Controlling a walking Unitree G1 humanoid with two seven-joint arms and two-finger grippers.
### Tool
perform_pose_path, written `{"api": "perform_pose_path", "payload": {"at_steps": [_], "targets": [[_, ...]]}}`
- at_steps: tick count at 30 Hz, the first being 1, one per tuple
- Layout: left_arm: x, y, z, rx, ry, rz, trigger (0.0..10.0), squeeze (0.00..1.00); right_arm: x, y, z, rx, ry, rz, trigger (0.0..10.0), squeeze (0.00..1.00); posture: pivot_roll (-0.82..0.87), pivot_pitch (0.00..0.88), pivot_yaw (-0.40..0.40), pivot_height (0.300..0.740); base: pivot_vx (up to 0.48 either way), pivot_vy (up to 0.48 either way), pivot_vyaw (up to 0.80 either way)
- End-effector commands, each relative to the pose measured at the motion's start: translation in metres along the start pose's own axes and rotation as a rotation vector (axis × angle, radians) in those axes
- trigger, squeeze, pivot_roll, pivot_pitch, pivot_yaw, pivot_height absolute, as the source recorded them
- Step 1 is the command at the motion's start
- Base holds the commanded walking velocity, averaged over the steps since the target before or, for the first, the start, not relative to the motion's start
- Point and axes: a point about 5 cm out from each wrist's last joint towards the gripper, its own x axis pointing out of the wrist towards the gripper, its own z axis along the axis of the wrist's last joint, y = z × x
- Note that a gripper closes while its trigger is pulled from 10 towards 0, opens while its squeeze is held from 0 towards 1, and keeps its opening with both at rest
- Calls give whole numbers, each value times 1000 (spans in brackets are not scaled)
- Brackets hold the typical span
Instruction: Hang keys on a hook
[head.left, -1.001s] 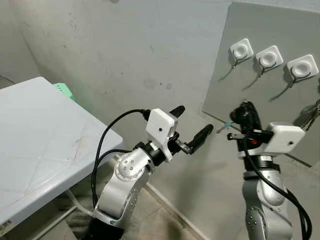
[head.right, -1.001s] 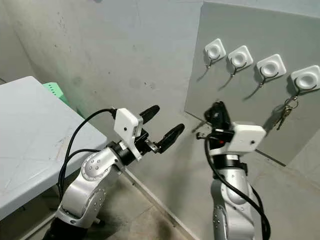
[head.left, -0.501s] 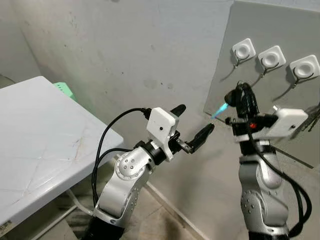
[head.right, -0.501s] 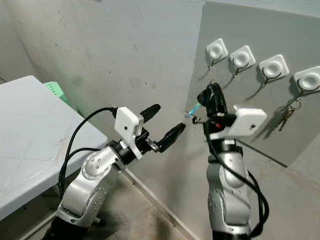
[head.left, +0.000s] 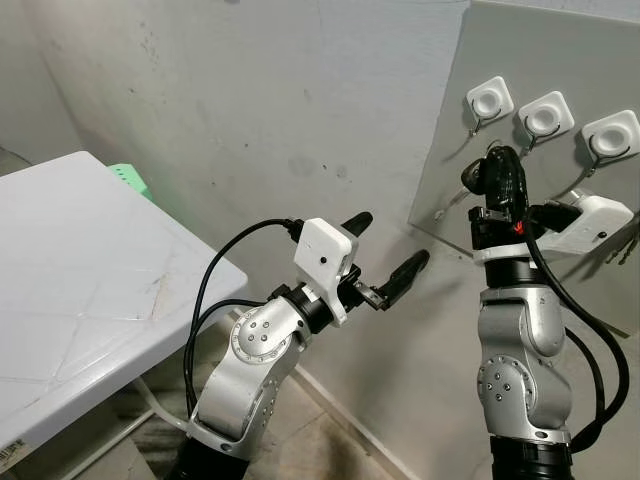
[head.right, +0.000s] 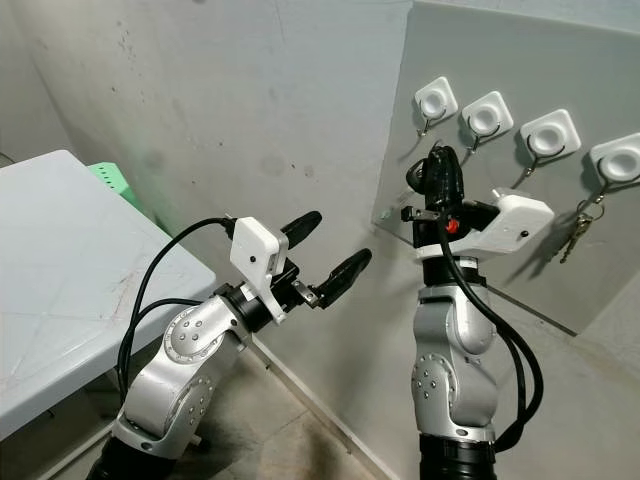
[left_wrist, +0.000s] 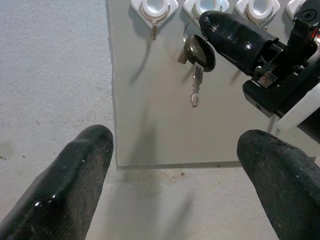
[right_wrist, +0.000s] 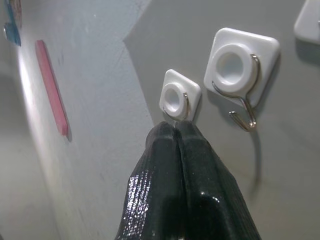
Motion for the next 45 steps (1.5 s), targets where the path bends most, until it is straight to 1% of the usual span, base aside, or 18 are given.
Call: {"api": "perform_pose_path", "payload": {"at_steps": [1,6,15,27,40,45], "targets": [[-1,0,3,9,-6,6,10000,0,1,0,1,25,0,-15,10000,0,-10,3,-19,740,0,0,0],[-2,-1,3,4,-7,9,10000,0,-2,-1,0,57,0,-42,10000,0,-12,3,-20,740,0,0,0],[-1,-2,3,-3,-6,6,10000,0,-5,-5,3,57,-14,-78,10000,0,-15,6,-18,740,0,0,0],[0,-3,3,-9,-6,5,10000,0,-1,-8,11,37,-44,-83,10000,0,-20,8,-11,740,0,0,0],[1,-4,3,-15,-10,5,10000,0,4,-2,18,24,-73,-46,10000,0,-22,8,-11,740,0,0,0],[1,-4,4,-18,-11,6,10000,0,6,-5,20,50,-82,-77,10000,0,-21,7,-11,740,0,0,0]]}}
